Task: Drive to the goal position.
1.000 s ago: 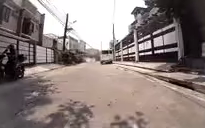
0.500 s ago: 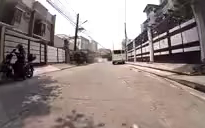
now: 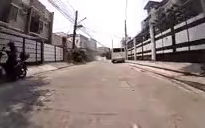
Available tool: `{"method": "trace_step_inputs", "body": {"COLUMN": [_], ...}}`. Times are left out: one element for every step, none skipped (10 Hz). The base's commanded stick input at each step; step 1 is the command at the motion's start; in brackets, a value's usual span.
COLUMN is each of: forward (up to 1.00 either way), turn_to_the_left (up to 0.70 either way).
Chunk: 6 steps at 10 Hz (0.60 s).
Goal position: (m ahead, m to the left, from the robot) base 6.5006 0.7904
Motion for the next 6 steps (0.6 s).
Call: {"method": "trace_step_inputs", "body": {"forward": [0.85,0.85,0.85,0.85,0.85,0.85], "turn_to_the_left": [0.0,0.0,0.0,0.0,0.0,0.0]}}
